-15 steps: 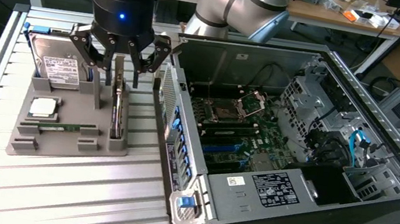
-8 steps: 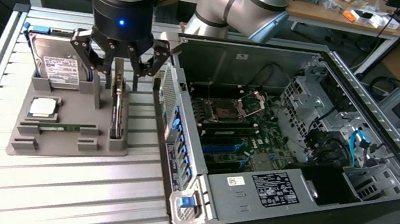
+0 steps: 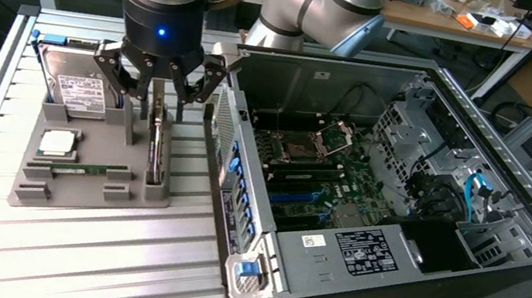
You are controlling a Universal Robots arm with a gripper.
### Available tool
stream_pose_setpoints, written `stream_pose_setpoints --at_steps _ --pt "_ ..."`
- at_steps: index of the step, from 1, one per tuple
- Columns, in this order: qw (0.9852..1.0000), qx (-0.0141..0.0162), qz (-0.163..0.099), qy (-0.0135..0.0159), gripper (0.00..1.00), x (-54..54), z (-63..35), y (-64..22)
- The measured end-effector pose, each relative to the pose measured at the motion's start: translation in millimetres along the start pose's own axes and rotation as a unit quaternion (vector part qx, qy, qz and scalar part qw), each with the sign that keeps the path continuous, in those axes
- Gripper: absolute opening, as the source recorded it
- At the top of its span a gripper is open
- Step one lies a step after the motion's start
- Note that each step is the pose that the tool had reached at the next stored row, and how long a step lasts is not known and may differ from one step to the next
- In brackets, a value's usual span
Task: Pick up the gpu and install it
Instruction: 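Pick up the gpu and move the gpu toward the slot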
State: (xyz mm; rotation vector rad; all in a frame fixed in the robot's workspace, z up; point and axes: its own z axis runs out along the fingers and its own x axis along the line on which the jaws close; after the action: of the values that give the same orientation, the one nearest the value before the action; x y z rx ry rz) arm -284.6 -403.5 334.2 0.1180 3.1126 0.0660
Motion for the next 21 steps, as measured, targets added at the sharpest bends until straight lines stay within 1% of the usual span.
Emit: stream_pose_setpoints --at_steps 21 --pt "1.0000 0.0005 0.000 -0.0001 0.48 0.0 3.2 -0.8"
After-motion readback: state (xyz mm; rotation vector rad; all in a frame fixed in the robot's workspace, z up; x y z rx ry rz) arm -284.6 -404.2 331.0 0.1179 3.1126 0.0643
